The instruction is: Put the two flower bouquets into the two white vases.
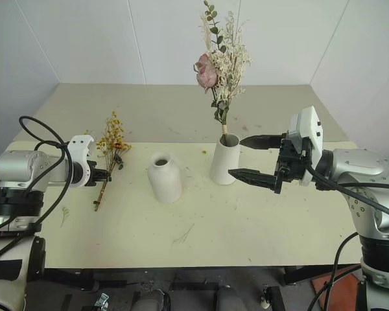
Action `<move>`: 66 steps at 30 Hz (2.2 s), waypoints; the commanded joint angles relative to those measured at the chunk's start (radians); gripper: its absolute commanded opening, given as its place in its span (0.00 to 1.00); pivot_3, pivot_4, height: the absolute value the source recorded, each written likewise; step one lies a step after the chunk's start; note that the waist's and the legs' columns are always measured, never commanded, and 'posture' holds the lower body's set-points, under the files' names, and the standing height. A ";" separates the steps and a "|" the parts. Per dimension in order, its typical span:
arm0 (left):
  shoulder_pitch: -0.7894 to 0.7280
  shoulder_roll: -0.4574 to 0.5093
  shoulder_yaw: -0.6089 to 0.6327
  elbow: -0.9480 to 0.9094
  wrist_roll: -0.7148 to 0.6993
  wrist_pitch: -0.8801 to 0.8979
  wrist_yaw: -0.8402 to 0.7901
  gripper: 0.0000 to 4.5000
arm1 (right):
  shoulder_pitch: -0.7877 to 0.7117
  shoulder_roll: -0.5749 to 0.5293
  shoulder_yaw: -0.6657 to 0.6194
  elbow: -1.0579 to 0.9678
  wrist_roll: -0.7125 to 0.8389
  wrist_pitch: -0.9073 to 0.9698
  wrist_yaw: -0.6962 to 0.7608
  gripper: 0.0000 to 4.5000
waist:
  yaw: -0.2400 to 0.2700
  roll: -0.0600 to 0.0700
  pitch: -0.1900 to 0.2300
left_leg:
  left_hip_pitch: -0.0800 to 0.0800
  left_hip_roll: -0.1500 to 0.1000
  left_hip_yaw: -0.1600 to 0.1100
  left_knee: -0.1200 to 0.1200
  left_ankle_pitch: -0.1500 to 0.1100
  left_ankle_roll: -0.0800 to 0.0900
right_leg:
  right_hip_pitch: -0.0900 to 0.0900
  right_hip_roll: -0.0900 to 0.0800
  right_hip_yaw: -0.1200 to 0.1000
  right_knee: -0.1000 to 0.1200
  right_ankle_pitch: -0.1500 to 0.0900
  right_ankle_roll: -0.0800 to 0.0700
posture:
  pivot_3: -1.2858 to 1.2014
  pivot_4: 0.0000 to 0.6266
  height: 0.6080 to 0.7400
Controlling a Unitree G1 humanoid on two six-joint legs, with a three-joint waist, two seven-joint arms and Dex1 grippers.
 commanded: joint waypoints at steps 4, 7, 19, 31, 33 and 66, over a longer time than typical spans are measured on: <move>0.104 0.021 0.215 -0.315 -0.092 -0.213 -0.127 0.01 | 0.003 -0.004 -0.045 -0.032 0.026 -0.003 -0.020 1.00 | 0.003 0.000 0.000 | 0.000 0.000 0.000 0.001 0.000 0.000 | 0.000 0.000 0.000 0.000 0.000 0.000 | 0.52 0.24 1.00; 0.153 0.021 0.301 -0.444 -0.185 -0.323 -0.256 0.01 | 0.006 0.000 -0.049 -0.034 0.031 0.001 -0.029 1.00 | 0.004 0.000 0.000 | -0.001 0.000 0.000 0.001 0.000 0.000 | 0.000 -0.001 -0.001 0.000 0.000 0.000 | 0.52 0.24 1.00; 0.117 0.036 0.380 -0.473 -0.461 -0.480 -0.566 0.01 | 0.017 0.013 -0.040 -0.051 0.037 -0.005 -0.041 1.00 | 0.003 0.000 0.000 | 0.000 0.000 0.000 0.002 0.000 0.000 | 0.002 -0.001 -0.001 0.000 0.000 0.000 | 0.52 0.24 1.00; -0.036 -0.145 0.200 -0.294 -0.424 -0.628 -0.583 0.01 | 0.065 0.019 -0.064 -0.111 0.058 0.000 -0.101 1.00 | 0.005 0.000 0.000 | 0.000 0.000 0.000 0.003 0.000 0.000 | 0.002 -0.001 -0.001 0.000 0.000 0.001 | 0.52 0.24 1.00; -0.042 -0.168 0.179 -0.270 -0.416 -0.642 -0.590 0.01 | 0.078 0.016 -0.076 -0.126 0.066 0.004 -0.112 1.00 | 0.005 0.000 0.000 | 0.000 0.000 0.000 0.003 0.000 0.000 | 0.002 -0.001 -0.001 -0.001 0.000 0.001 | 0.52 0.24 1.00; 0.139 -0.193 0.061 -0.329 -0.299 -0.681 -0.579 0.20 | 0.162 -0.014 -0.139 -0.207 0.122 0.038 -0.201 1.00 | 0.000 0.000 0.000 | 0.000 0.000 0.000 0.004 0.000 0.000 | 0.002 0.000 -0.001 0.000 0.000 0.001 | 0.52 0.24 1.00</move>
